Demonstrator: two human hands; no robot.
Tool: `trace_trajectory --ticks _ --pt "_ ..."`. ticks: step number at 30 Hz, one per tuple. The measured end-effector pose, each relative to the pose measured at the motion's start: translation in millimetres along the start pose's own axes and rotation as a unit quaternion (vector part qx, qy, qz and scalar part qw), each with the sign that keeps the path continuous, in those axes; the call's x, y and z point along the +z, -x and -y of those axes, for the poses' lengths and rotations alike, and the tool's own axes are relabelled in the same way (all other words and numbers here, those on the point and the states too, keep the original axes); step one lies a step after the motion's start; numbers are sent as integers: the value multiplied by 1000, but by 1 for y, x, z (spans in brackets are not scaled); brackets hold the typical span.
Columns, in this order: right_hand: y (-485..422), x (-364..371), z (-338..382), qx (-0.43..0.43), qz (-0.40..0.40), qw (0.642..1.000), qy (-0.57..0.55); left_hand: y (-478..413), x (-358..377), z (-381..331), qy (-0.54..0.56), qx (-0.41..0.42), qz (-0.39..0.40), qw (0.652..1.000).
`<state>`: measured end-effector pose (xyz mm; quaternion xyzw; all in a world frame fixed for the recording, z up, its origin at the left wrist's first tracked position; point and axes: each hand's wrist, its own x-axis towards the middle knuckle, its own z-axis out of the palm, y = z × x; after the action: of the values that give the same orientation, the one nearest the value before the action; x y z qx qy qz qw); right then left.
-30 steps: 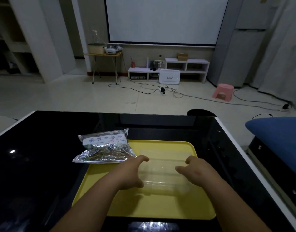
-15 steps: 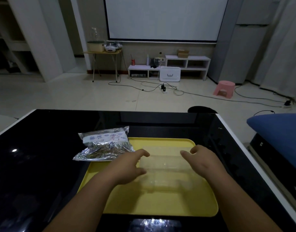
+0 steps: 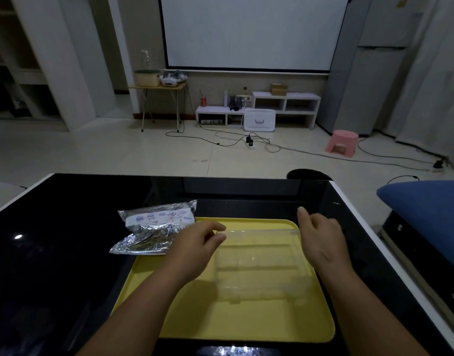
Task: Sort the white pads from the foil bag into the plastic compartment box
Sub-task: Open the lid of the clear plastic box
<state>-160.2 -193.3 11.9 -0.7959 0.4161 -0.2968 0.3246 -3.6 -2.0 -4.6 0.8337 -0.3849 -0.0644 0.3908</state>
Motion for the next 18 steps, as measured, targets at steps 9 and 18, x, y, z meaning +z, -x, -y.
trace_trajectory --ticks 9,18 --pt "1 -2 4 -13 -29 990 -136 5 2 -2 54 0 21 998" --pt "5 9 -6 -5 108 994 -6 6 9 8 -3 -24 77 997"
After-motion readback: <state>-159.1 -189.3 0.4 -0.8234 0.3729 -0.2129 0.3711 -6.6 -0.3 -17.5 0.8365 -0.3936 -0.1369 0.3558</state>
